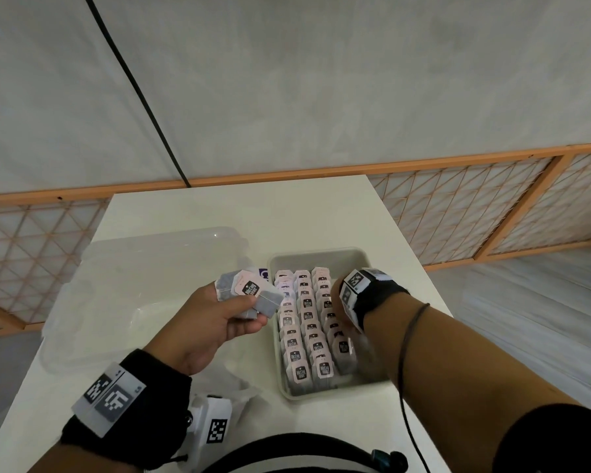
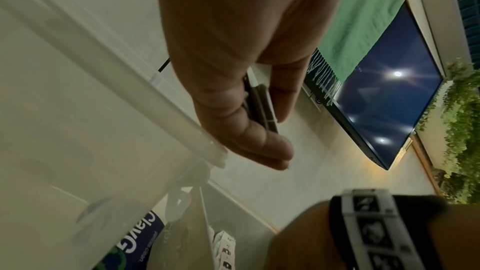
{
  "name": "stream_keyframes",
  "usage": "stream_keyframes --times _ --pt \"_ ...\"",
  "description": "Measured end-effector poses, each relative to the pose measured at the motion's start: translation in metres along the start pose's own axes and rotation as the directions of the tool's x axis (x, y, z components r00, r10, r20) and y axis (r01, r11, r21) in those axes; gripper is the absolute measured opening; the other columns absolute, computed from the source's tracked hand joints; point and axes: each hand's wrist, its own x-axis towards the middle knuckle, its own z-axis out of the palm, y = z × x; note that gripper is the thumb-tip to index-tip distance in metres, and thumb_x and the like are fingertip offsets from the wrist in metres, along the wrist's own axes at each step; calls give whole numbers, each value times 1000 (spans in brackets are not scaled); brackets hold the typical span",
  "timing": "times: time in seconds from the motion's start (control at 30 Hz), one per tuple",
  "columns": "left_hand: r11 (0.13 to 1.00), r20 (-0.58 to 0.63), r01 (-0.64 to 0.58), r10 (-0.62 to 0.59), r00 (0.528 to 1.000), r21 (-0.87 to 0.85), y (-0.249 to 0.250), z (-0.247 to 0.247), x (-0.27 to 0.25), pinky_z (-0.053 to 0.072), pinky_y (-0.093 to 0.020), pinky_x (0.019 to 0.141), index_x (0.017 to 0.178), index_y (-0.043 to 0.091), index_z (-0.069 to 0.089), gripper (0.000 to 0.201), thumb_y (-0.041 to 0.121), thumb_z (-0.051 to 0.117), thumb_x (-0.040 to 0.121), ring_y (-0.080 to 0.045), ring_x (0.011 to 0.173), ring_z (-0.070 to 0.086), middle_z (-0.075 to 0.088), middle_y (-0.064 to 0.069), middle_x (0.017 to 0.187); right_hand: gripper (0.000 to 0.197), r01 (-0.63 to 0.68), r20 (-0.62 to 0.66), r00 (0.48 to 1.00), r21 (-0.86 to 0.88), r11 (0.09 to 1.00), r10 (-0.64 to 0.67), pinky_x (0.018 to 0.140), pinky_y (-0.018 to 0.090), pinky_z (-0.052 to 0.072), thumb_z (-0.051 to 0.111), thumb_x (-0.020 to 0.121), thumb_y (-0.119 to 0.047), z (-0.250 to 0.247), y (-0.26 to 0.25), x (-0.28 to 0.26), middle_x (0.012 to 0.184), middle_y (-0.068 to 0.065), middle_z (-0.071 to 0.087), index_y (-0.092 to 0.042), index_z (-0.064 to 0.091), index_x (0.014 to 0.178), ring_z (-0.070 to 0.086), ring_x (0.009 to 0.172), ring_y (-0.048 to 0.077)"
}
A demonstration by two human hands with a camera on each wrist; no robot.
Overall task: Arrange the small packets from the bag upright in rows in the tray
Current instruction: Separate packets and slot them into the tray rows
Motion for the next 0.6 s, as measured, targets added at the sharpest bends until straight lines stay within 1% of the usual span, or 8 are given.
stream_keyframes --times 0.1,0.13,0.2,0.23,0.27,0.33,0.43,0.6 --pt "1000 4 -14 14 1000 19 0 1 0 59 -25 63 103 10 62 19 -1 56 90 -24 72 68 72 -17 89 16 122 -41 992 185 975 -116 56 20 44 70 81 -19 -15 1 -1 86 -4 74 -13 73 96 60 64 6" --pt "999 2 -20 20 1000 31 0 1 0 59 -25 62 104 11 63 19 0 57 89 -24 72 68 72 -18 90 14 182 -59 983 324 929 -172 61 22 48 67 83 -20 -20 -1 -4 82 -3 75 -11 72 93 62 61 7" --pt "998 -2 -35 35 999 58 0 2 1 58 -24 60 106 11 62 21 0 59 88 -23 70 68 72 -18 90 14 296 -140 952 635 713 -271 59 22 49 59 91 -19 -31 -5 -17 85 1 73 -10 67 97 63 65 11" --pt "996 0 -43 44 999 76 0 3 1 57 -23 59 108 10 62 22 1 60 88 -22 69 68 72 -18 89 10 367 -211 927 685 629 -310 56 20 47 59 92 -19 -35 -7 -27 83 -1 72 -13 66 96 63 64 10" --pt "994 5 -53 53 999 96 0 5 1 56 -23 58 108 10 62 23 1 61 87 -22 68 67 72 -17 88 6 440 -275 895 666 602 -350 54 18 46 62 90 -20 -38 -10 -37 78 -6 70 -17 66 94 62 62 7" --pt "987 14 -77 76 997 138 0 9 1 56 -22 57 108 8 63 23 1 63 86 -21 65 67 72 -17 85 11 533 -360 846 584 613 -393 57 18 46 70 85 -25 -38 -15 -45 72 -10 67 -19 67 93 60 60 5" --pt "980 20 -110 108 994 164 -1 15 0 55 -21 55 105 8 64 22 0 64 85 -18 61 66 72 -14 78 15 554 -386 832 558 618 -397 66 23 48 74 81 -20 -35 -17 -47 78 1 70 -14 67 93 58 58 8" --pt "979 -3 -116 118 993 165 -3 17 -1 56 -22 57 102 12 65 20 2 66 84 -19 63 67 72 -9 74 17 461 -308 887 543 702 -345 58 18 46 75 80 -24 -32 -7 -43 83 10 74 -21 65 94 60 60 8"
